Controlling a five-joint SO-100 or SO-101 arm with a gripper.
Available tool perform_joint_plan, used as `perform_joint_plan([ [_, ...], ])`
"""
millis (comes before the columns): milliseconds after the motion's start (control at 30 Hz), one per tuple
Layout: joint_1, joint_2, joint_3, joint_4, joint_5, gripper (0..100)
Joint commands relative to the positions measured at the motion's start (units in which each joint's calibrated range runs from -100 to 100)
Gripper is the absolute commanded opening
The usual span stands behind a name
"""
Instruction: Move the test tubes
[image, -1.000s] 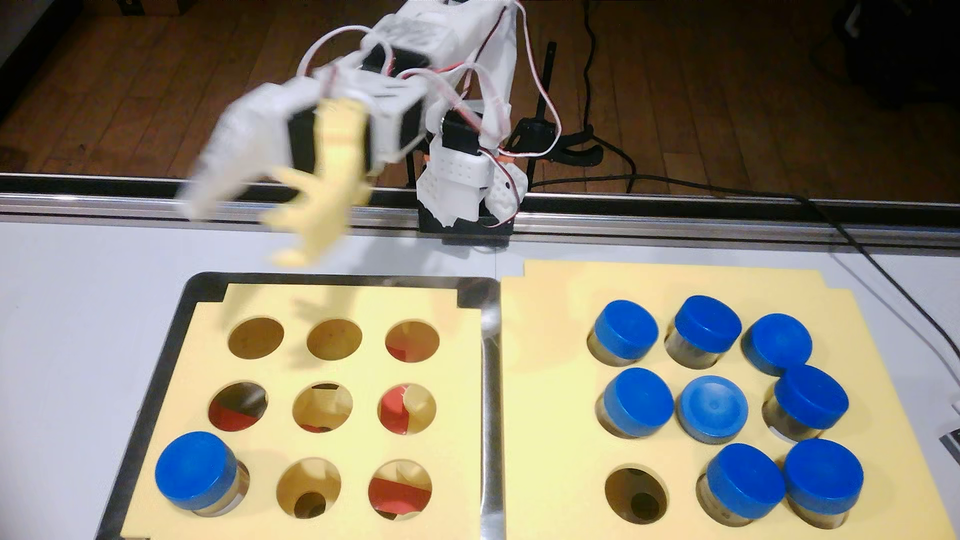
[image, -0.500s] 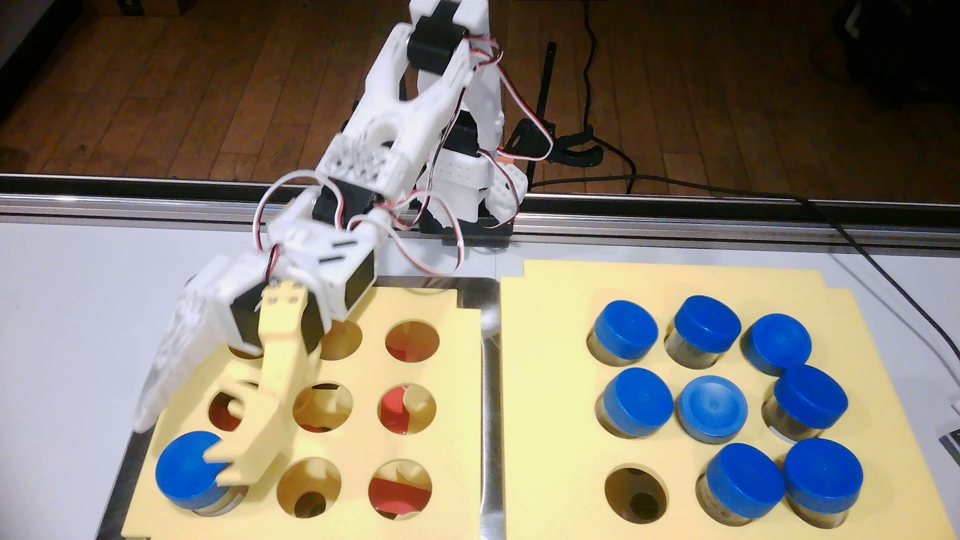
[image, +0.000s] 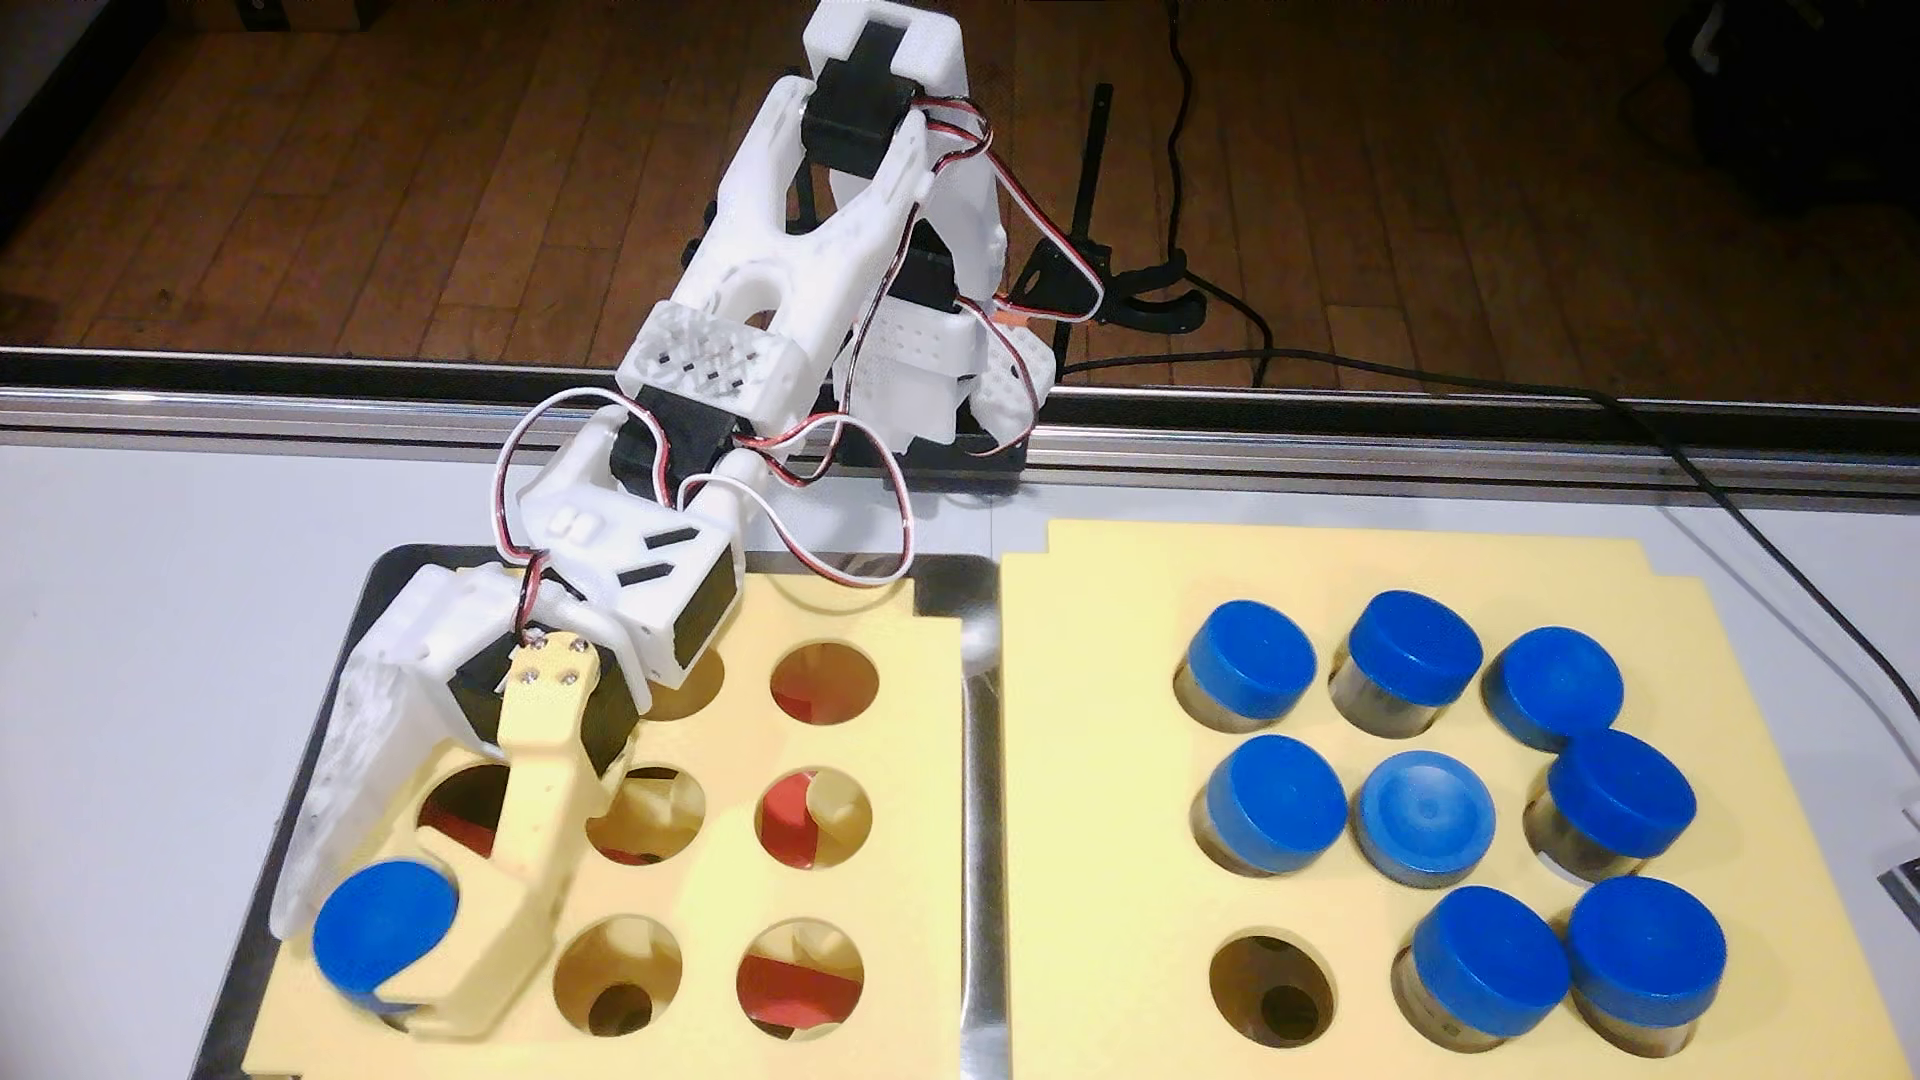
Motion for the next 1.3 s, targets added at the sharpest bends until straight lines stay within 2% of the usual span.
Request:
perform_joint_plan([
  [0, -0.25, 0.02, -3.71, 0.24, -0.17, 13],
  [200, -1.07, -1.20, -4.16, 1.59, -1.53, 10],
  [300, -0.63, -7.37, -8.70, 17.32, -2.74, 10],
  [367, -0.55, -11.27, -10.97, 23.20, -2.37, 10],
  [500, -0.55, -21.44, -16.69, 20.11, -0.23, 10],
  [633, -1.29, -30.64, -16.78, 6.99, -0.23, 10],
  [733, -6.63, -34.90, -11.97, 1.49, -0.64, 10],
  [867, -15.59, -36.72, -1.62, 1.49, -0.80, 10],
  [933, -20.78, -36.81, 7.64, 1.49, -3.15, 10],
  [1067, -25.30, -36.55, 17.99, 1.20, -4.30, 10],
  [1267, -26.19, -36.46, 18.17, 0.91, -4.46, 10],
])
